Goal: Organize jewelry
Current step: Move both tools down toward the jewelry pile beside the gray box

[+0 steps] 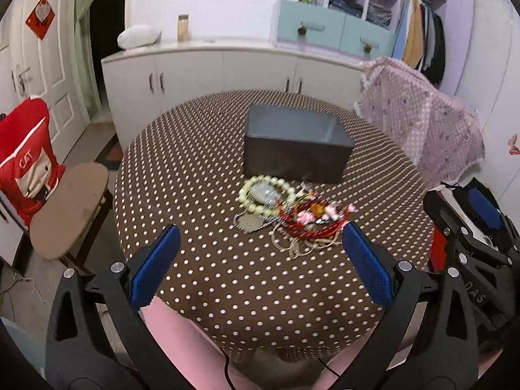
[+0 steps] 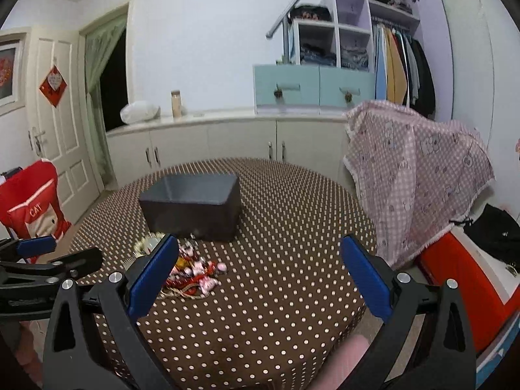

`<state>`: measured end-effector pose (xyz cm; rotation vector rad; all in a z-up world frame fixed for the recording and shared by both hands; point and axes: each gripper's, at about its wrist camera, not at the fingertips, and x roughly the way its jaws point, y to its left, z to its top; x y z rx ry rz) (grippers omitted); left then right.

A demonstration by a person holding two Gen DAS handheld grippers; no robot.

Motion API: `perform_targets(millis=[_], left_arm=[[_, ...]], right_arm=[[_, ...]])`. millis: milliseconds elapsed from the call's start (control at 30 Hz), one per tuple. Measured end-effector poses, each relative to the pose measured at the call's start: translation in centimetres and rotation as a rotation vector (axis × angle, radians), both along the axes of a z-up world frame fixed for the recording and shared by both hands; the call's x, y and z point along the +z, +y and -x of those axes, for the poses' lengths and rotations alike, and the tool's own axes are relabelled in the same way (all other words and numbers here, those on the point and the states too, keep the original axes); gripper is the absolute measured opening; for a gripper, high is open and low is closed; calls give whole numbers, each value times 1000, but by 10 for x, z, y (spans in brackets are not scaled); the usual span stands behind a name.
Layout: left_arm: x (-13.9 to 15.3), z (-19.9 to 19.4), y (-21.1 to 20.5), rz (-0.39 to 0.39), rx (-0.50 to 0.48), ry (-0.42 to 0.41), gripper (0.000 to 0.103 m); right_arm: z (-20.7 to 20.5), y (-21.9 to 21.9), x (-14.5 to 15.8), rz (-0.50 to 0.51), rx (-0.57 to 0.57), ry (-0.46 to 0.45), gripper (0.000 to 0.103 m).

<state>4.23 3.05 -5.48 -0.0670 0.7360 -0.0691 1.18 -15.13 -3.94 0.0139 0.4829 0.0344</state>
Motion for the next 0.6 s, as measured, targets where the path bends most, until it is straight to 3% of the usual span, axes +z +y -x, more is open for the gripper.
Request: perform_targets(millis=[333,600], left_arm=[[-32,-19,13,5,23,126,98],[-47,-34,29,32,62,178,98]], right_arm=[[-28,7,-37,31,6,133,96],[-38,18,-43,30,66,156,96]])
